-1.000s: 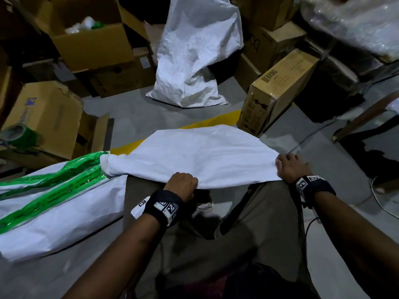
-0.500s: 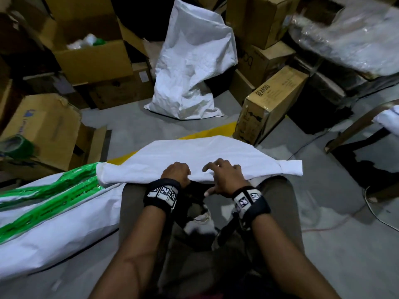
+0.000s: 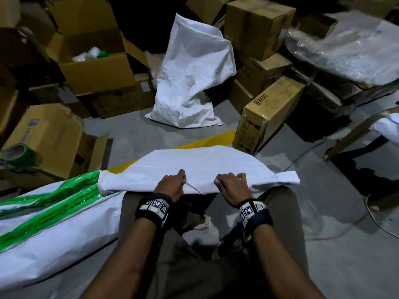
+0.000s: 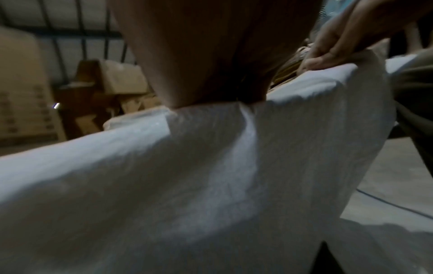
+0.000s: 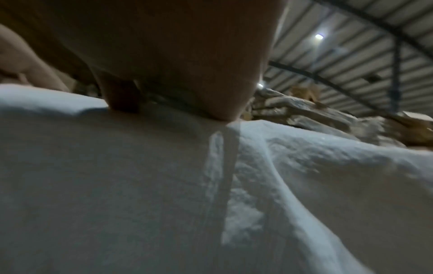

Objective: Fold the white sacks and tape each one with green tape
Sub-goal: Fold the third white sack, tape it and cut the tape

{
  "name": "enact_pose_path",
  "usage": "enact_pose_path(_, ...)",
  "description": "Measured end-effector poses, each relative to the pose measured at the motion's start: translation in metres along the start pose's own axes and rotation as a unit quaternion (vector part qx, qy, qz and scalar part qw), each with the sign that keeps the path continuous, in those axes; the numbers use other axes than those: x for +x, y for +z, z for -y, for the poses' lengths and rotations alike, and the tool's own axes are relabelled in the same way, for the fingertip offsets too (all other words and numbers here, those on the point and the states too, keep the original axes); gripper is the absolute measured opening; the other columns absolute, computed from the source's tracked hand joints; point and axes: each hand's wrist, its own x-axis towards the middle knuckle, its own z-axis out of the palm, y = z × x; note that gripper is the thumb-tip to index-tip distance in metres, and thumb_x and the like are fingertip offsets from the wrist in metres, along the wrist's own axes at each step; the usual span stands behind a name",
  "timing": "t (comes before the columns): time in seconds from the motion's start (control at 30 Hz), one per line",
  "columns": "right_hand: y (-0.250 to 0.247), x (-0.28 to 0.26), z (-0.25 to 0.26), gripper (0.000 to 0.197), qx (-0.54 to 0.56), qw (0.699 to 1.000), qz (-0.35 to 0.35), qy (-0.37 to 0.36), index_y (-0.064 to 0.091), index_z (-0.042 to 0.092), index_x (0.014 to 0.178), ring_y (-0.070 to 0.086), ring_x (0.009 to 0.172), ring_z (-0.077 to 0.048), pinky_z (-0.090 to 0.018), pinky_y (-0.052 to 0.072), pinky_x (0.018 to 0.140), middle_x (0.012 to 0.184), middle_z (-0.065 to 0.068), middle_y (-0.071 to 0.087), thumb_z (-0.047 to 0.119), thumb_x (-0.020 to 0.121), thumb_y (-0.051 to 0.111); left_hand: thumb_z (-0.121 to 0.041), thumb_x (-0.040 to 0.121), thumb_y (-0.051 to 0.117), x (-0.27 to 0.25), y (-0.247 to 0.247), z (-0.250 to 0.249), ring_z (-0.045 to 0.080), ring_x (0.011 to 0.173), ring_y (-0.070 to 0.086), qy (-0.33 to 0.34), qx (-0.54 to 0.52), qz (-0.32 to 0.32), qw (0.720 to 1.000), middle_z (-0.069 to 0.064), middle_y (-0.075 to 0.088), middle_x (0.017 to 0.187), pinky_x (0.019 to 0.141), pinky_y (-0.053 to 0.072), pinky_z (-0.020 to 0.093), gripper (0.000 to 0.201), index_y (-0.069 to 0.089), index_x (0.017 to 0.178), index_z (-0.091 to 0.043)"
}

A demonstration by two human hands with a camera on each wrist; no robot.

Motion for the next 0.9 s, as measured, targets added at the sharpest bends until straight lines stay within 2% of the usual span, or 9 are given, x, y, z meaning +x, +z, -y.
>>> enact_pose_path(0.13, -0.032, 0.020, 0.002, 0.035, -0.053, 0.996, 0.072, -0.021, 0.059, 0.024, 0.109, 0.061, 0.106, -0.033, -0.041, 0.032, 0.079, 0.109, -0.010, 0.070, 0.041, 0.107, 0.029, -0.016, 0.091, 0.051, 0.000, -0.021, -0.003, 0.038, 0.106, 0.059, 0.021, 0.081, 0.038, 0.996, 0.018, 0.063, 0.115, 0.075, 0.032, 0.036, 0.031, 0.047, 0.122, -0.021)
enact_pose_path(0.3, -0.071, 0.024, -0.001, 0.041, -0.052, 0.993, 0.088, -0.053, 0.064, 0.027, 0.114, 0.057, 0.115, -0.031, -0.038, 0.031, 0.074, 0.122, -0.007, 0.066, 0.046, 0.107, 0.029, -0.030, 0.103, 0.036, -0.009, -0.048, 0.010, 0.040, 0.097, 0.060, 0.065, 0.092, -0.039, 0.993, 0.021, 0.065, 0.102, 0.074, 0.033, 0.040, 0.019, 0.048, 0.116, -0.023)
enact_pose_path(0.4, -0.074, 0.021, 0.003, 0.042, -0.058, 0.991, 0.102, -0.055, 0.064, 0.026, 0.114, 0.056, 0.116, -0.031, -0.040, 0.036, 0.081, 0.124, -0.006, 0.066, 0.046, 0.107, 0.027, -0.049, 0.096, 0.009, -0.020, -0.047, 0.025, 0.038, 0.097, 0.062, 0.084, 0.147, -0.066, 0.983, 0.018, 0.069, 0.098, 0.073, 0.028, 0.039, 0.056, 0.047, 0.125, -0.019)
enact_pose_path(0.5, -0.064, 0.017, 0.007, 0.048, -0.074, 0.990, 0.100, -0.068, 0.065, 0.028, 0.105, 0.060, 0.111, -0.031, -0.040, 0.037, 0.078, 0.116, -0.006, 0.069, 0.052, 0.105, 0.024, -0.055, 0.076, -0.009, -0.025, -0.043, 0.034, 0.036, 0.095, 0.062, 0.096, 0.143, -0.047, 0.984, 0.015, 0.069, 0.094, 0.071, 0.024, 0.038, 0.083, 0.049, 0.122, -0.018)
enact_pose_path(0.63, -0.069, 0.010, -0.033, 0.072, -0.081, 0.993, 0.065, -0.056, 0.052, 0.030, 0.077, 0.064, 0.095, -0.025, -0.037, 0.035, 0.070, 0.092, 0.000, 0.069, 0.089, 0.082, 0.012, -0.054, 0.081, 0.003, -0.029, -0.049, 0.059, 0.037, 0.091, 0.062, 0.071, 0.113, -0.051, 0.990, 0.017, 0.068, 0.090, 0.069, 0.028, 0.039, 0.070, 0.055, 0.111, -0.018)
enact_pose_path(0.7, -0.078, -0.001, -0.073, 0.082, -0.088, 0.993, 0.071, -0.026, 0.055, 0.035, 0.088, 0.060, 0.103, -0.018, -0.038, 0.035, 0.080, 0.102, 0.009, 0.065, 0.103, 0.063, 0.018, -0.056, 0.078, 0.001, -0.035, -0.050, 0.077, 0.036, 0.092, 0.062, 0.044, 0.112, -0.054, 0.991, 0.016, 0.068, 0.090, 0.069, 0.029, 0.038, 0.073, 0.057, 0.108, -0.019)
enact_pose_path(0.77, -0.081, -0.017, -0.109, 0.093, -0.132, 0.986, 0.098, -0.002, 0.056, 0.041, 0.111, 0.052, 0.114, -0.016, -0.043, 0.035, 0.090, 0.113, 0.013, 0.057, 0.106, 0.048, 0.032, -0.056, 0.077, 0.003, -0.041, -0.047, 0.087, 0.035, 0.092, 0.061, 0.026, 0.089, -0.048, 0.995, 0.014, 0.067, 0.089, 0.068, 0.028, 0.037, 0.070, 0.058, 0.103, -0.021)
enact_pose_path(0.83, -0.077, -0.033, -0.131, 0.085, -0.063, 0.994, 0.084, 0.027, 0.055, 0.047, 0.120, 0.051, 0.115, -0.016, -0.048, 0.040, 0.094, 0.114, 0.015, 0.055, 0.096, 0.051, 0.052, -0.055, 0.080, 0.008, -0.044, -0.042, 0.088, 0.034, 0.090, 0.060, 0.017, 0.065, -0.042, 0.997, 0.011, 0.065, 0.086, 0.068, 0.027, 0.037, 0.060, 0.056, 0.095, -0.022)
enact_pose_path(0.9, -0.073, -0.047, -0.142, 0.059, 0.106, 0.994, 0.015, 0.025, 0.066, 0.042, 0.110, 0.062, 0.105, -0.014, -0.042, 0.049, 0.090, 0.106, 0.020, 0.062, 0.078, 0.063, 0.065, -0.056, 0.080, 0.009, -0.043, -0.034, 0.088, 0.034, 0.087, 0.060, 0.013, 0.052, -0.033, 0.998, 0.008, 0.064, 0.082, 0.067, 0.030, 0.038, 0.056, 0.053, 0.090, -0.023)
